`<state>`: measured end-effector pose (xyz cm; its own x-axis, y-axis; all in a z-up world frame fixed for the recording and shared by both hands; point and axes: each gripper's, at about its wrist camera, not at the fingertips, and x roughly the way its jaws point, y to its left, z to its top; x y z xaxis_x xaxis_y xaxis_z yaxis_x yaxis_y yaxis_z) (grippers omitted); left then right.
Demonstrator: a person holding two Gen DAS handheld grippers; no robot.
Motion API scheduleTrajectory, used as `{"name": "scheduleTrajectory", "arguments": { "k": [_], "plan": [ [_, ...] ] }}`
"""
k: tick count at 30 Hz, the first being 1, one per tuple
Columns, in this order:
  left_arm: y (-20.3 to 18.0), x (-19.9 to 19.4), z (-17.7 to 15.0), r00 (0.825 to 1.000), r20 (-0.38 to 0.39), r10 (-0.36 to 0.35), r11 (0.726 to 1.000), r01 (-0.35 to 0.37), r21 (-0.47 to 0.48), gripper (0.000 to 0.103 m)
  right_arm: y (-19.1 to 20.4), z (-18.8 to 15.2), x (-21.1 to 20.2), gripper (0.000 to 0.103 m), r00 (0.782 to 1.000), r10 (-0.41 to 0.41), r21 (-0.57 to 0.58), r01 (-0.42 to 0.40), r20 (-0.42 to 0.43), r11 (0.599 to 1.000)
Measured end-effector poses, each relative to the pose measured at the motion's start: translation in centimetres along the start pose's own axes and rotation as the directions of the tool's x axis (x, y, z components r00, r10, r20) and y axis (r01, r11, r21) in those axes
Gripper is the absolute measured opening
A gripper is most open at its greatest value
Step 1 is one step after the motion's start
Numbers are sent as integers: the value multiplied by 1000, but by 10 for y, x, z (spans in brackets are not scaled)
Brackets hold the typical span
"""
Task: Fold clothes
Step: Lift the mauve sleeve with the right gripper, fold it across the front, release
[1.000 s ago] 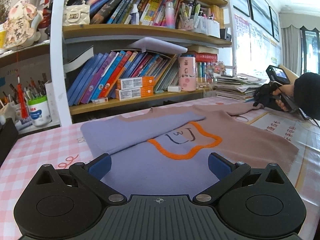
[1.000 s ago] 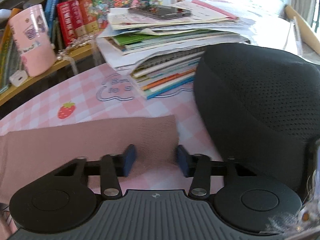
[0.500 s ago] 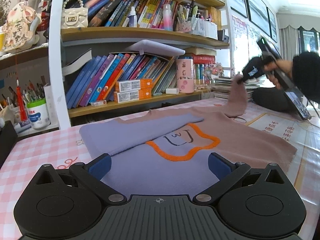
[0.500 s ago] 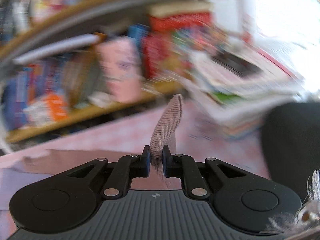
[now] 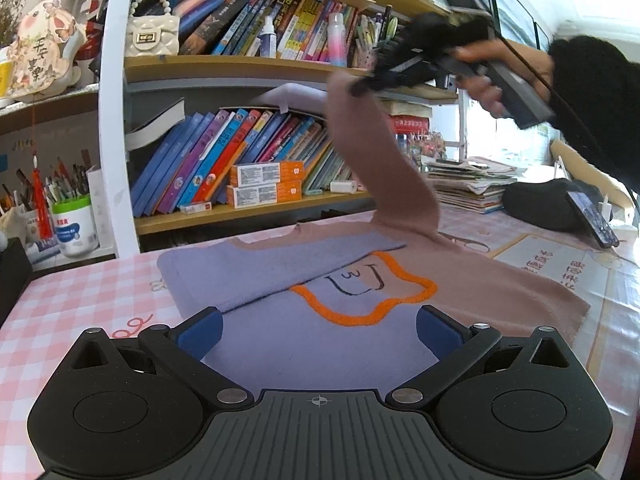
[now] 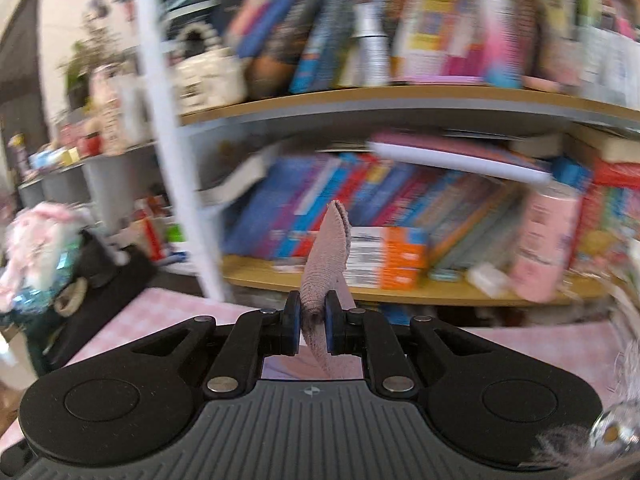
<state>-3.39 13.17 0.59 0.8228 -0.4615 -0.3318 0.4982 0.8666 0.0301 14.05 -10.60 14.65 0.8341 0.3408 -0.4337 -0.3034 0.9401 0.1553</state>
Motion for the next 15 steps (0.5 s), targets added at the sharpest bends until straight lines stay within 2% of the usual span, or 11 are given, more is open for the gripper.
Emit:
{"name": "scheduleTrajectory", "arguments": {
  "k": [7,15],
  "plan": [
    [-1,-2,0,1000,11,-7,1000,6,10,103,44,-5,47,11,994,72,-41,-76,-82,996],
    [-2,-2,0,1000,15,-10,1000,10,12,103,52,-32,85,11,981,93,-27,-99,-172,995]
  ]
}}
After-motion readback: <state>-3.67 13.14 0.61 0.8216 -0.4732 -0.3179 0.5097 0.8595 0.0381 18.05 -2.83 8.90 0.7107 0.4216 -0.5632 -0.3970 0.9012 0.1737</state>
